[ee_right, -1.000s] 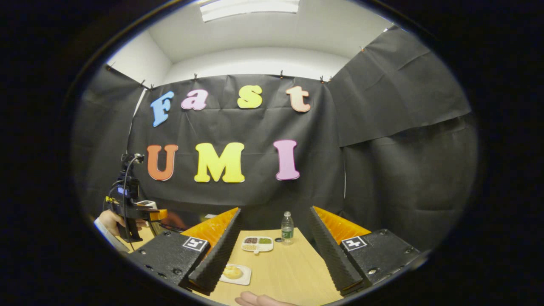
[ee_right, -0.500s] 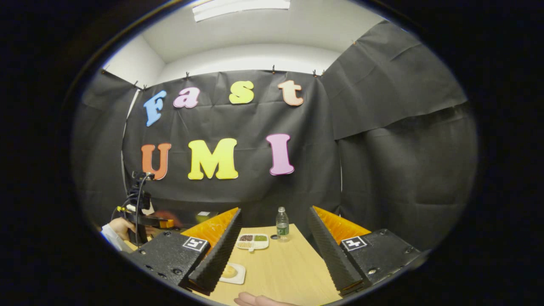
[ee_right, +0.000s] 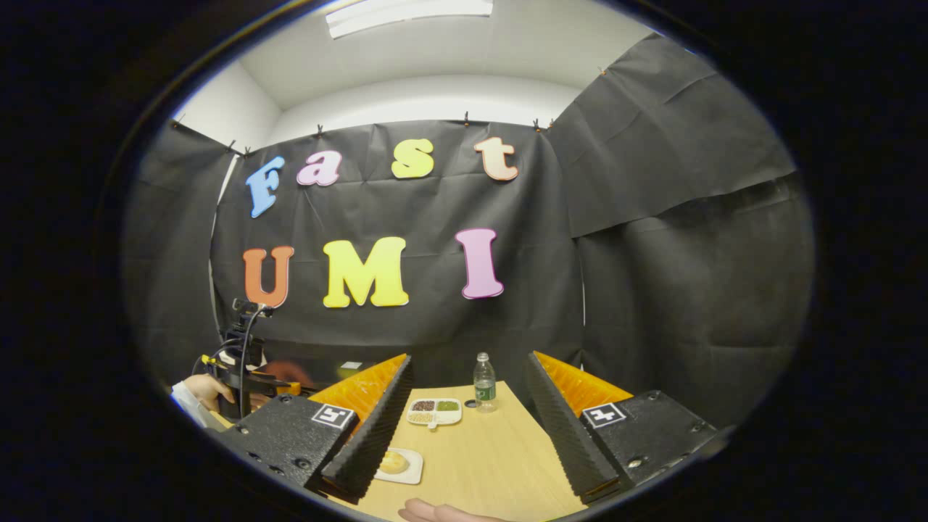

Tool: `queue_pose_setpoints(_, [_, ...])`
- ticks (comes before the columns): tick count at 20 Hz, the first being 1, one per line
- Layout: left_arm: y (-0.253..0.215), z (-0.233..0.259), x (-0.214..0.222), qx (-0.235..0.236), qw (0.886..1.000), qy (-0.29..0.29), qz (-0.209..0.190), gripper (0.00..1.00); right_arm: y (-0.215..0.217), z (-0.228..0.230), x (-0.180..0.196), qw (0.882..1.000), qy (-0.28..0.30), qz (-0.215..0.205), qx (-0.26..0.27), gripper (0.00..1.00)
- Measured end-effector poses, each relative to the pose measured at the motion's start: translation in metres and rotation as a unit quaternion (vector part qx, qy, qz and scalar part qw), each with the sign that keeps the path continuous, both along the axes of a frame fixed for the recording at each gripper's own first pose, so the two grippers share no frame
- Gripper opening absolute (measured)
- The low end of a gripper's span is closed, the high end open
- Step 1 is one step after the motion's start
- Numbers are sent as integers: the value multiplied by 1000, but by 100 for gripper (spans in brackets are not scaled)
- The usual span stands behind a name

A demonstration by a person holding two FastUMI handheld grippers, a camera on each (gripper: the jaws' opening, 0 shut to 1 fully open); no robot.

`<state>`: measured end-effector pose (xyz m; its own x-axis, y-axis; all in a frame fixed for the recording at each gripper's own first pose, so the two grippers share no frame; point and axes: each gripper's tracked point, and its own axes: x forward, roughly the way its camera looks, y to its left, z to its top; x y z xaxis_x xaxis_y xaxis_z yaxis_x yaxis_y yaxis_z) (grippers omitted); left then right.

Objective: Open the electric oven with the left hand, put the food in, and close the electric oven.

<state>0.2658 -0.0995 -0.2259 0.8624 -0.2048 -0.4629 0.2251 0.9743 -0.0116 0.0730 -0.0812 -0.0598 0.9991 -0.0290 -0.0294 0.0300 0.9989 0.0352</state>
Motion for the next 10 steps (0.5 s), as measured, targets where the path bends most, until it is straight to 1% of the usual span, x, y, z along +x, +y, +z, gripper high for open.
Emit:
queue_pose_setpoints(6, [3, -6, -33, 8, 1000, -9, -2, 97, 7, 5, -20, 1000, -6, 2, -6, 95])
queue_pose_setpoints(7, [4, -8, -40, 9, 1000, -11, -2, 97, 9, 4, -23, 1000, -5, 4, -7, 99])
queue_pose_setpoints(8, [4, -12, -48, 13, 1000, -11, -2, 97, 12, 5, -26, 1000, -5, 7, -7, 95])
queue_pose_setpoints(10, [5, -16, -61, 14, 1000, -12, -1, 97, 17, 5, -32, 1000, -7, 9, -5, 96])
